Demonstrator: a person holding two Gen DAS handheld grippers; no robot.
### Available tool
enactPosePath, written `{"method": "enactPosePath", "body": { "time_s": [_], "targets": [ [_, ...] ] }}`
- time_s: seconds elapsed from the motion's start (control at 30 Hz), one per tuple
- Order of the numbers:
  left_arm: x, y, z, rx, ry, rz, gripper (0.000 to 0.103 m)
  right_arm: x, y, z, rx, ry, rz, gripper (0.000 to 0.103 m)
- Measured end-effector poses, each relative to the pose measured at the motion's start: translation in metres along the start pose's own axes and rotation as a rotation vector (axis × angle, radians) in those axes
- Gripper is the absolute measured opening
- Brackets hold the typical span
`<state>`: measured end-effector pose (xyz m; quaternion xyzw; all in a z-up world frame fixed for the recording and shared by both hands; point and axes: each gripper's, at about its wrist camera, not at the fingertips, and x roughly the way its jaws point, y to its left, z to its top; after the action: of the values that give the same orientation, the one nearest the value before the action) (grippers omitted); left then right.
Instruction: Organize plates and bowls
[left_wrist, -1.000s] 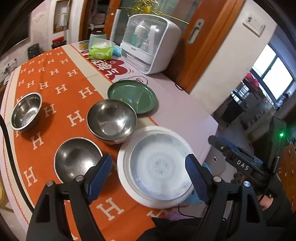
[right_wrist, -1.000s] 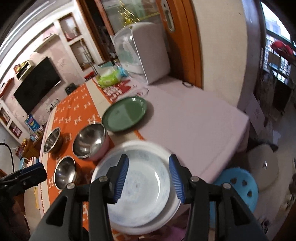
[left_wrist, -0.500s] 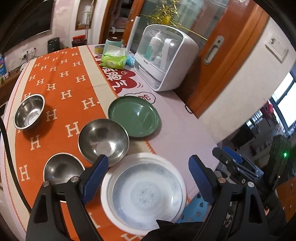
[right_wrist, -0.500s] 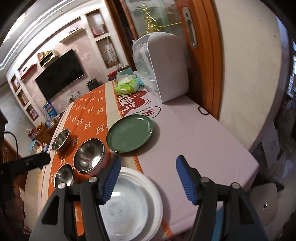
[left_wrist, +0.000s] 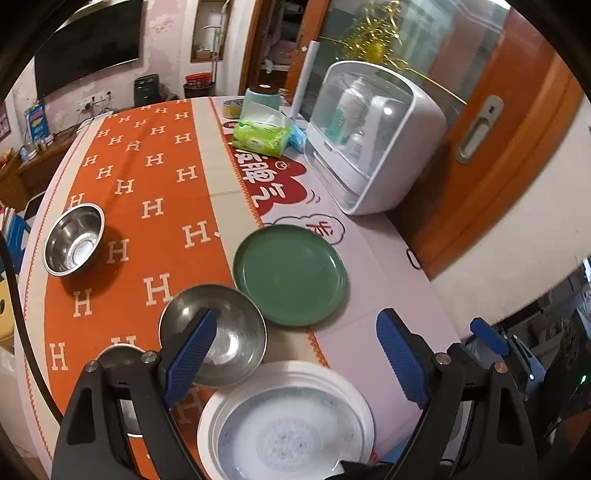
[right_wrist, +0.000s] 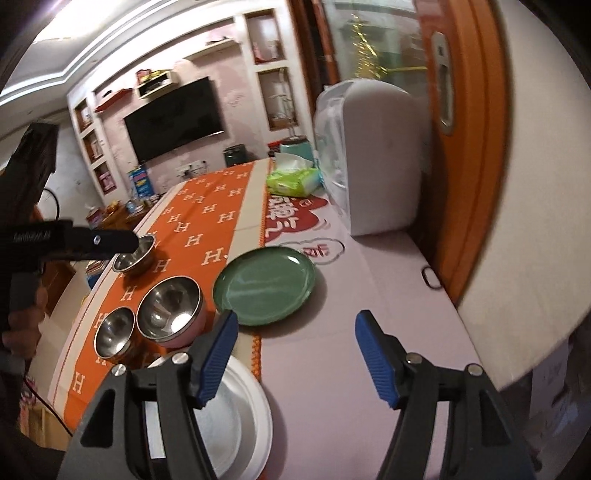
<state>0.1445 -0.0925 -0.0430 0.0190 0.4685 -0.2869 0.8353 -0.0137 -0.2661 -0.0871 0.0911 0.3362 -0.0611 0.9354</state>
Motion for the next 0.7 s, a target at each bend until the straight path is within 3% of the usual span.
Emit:
{"method": "enactPosePath", "body": {
  "time_s": [0.37,0.53,0.7],
  "targets": [
    [0.028,0.0,0.04,-0.031,0.059,0.108,0.088,0.04,-0.004,0.019,-0.033,-0.047,0.106,0.066],
    [0.051,0.004,0.052,-0.058,0.121,0.111,0.088,0.064,-0.01,0.022,-0.013,-0.036,0.155,0.066],
    [0.084,0.007,0.059,-0.035,0.206,0.173,0.088,0.096,-0.02,0.022,0.001,-0.005,0.173,0.066]
  ]
}}
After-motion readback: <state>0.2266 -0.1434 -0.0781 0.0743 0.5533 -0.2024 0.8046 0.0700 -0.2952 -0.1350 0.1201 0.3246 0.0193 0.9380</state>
